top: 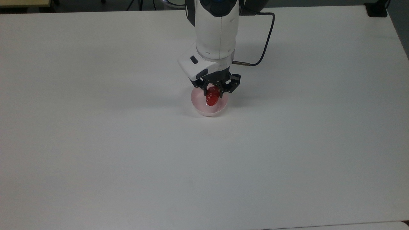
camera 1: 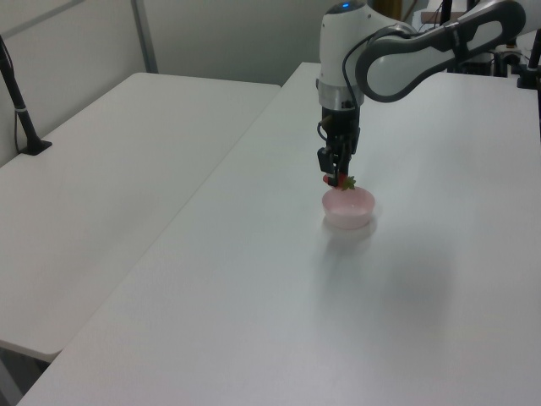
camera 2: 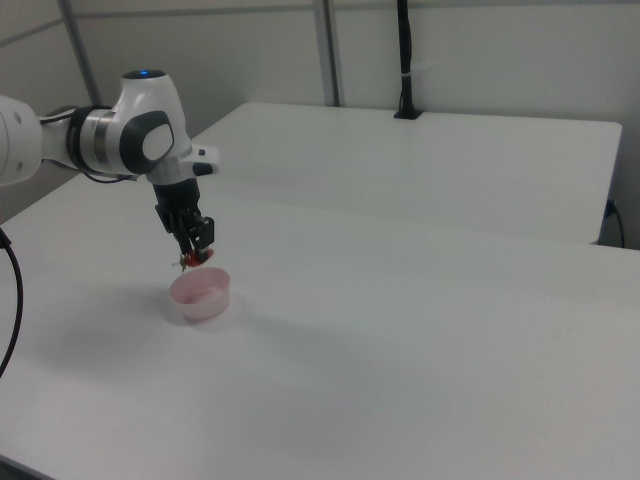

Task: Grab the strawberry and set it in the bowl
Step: 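Lower the strawberry into the bowl and open the gripper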

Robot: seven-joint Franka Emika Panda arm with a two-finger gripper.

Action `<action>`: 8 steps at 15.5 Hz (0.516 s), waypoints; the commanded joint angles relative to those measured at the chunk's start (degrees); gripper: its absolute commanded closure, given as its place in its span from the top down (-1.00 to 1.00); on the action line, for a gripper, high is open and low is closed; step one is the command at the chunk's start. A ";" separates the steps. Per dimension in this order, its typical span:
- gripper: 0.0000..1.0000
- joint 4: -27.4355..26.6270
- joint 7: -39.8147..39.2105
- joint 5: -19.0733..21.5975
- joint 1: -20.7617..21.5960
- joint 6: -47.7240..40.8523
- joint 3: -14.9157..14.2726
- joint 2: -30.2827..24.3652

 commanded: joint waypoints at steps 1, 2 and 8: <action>1.00 -1.75 -0.19 -0.57 1.89 -1.47 -0.96 -0.67; 1.00 -1.75 -0.19 -0.93 1.89 -1.91 -0.96 -0.76; 1.00 -0.87 -0.46 -5.49 -1.00 -5.24 -0.70 -8.38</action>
